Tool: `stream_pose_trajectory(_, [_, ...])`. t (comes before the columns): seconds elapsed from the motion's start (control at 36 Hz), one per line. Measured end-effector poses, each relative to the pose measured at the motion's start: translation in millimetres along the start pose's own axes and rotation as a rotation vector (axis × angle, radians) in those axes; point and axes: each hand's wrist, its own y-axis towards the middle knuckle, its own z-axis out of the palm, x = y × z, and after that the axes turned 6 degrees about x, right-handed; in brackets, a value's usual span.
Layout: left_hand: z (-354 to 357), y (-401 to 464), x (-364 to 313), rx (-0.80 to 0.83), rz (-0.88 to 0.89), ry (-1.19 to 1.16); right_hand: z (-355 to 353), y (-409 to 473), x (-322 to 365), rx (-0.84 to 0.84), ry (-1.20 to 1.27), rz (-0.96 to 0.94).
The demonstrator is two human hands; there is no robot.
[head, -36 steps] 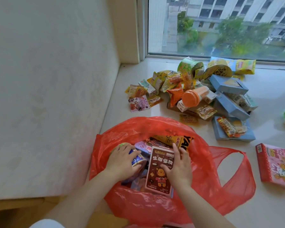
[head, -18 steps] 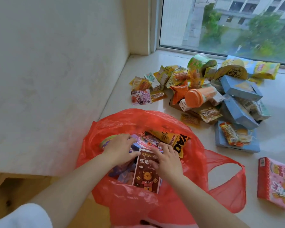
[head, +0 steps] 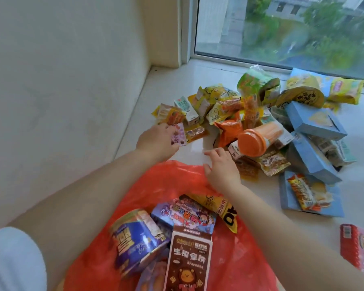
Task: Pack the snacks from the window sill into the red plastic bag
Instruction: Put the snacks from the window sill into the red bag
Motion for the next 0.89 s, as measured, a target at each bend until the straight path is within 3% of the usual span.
stream_pose_trajectory(0.14, [25, 56, 32, 0.168, -0.072, 0.064, 14, 59, -6, 0.172, -0.051, 0.084])
stream_pose_trajectory(0.25, [54, 90, 52, 0.213, -0.104, 0.042, 27, 100, -6, 0.249, -0.109, 0.073])
stream_pose_trajectory(0.42, [92, 122, 72, 0.057, -0.112, -0.064, 40, 151, -7, 0.186, -0.180, -0.011])
stream_pose_trajectory(0.61, [117, 132, 78, 0.106, -0.156, 0.040, 55, 173, -15, 0.190, -0.294, -0.059])
stream_pose_trajectory(0.75, [123, 118, 71, 0.040, -0.228, -0.064, 69, 151, -19, 0.106, -0.307, 0.073])
stream_pose_trajectory(0.89, [132, 97, 59, 0.145, -0.289, -0.235, 78, 113, -17, 0.153, -0.174, 0.239])
